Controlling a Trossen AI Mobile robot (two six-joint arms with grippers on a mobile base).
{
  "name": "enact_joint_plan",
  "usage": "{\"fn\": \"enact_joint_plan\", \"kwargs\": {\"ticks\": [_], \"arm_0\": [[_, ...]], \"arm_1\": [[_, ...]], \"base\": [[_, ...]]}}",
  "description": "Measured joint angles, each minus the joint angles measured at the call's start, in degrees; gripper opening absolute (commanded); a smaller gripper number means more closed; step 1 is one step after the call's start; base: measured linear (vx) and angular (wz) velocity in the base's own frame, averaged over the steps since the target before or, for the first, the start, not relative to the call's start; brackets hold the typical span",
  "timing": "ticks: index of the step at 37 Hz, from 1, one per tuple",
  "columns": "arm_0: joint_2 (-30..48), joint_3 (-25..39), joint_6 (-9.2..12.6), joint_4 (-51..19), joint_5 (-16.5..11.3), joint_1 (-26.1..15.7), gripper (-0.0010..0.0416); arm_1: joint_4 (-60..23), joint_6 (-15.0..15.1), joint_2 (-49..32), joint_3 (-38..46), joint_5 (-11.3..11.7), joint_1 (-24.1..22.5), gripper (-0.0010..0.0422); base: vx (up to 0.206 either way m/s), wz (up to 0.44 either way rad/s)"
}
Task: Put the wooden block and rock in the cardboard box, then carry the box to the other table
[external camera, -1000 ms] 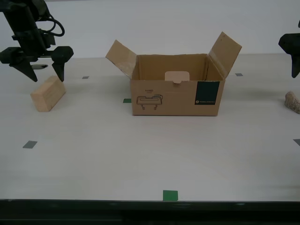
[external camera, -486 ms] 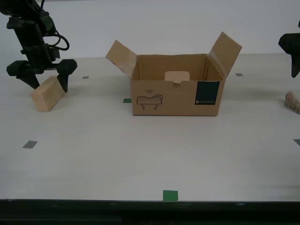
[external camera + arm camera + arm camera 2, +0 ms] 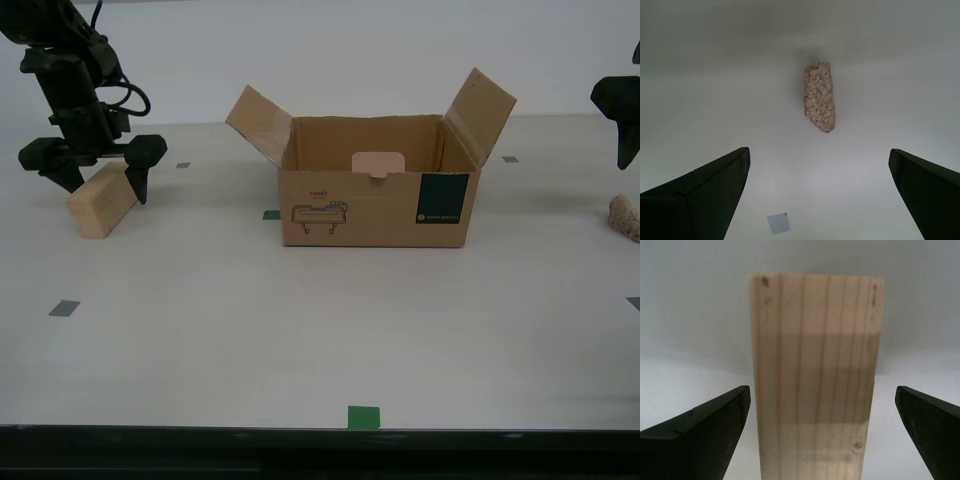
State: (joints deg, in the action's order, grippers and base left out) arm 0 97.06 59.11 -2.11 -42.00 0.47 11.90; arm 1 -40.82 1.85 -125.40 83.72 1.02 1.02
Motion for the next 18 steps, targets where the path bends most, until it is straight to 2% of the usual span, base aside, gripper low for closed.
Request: {"fn": "enact_joint_plan", "kwargs": {"ticks": [4,18], "arm_0": [[2.7,0.0,-1.2,0.0,-0.7,0.0,0.0387],[6.7,0.7,-1.6,4.8,-0.7,0.0,0.0387]], "arm_1": [[0.3,-0.4,0.0,-0.3,0.0,0.0,0.0398],[-0.3,-0.4,0.0,-0.3,0.0,0.0,0.0398]], "base": [[0.0,0.0],[0.0,0.0]]}}
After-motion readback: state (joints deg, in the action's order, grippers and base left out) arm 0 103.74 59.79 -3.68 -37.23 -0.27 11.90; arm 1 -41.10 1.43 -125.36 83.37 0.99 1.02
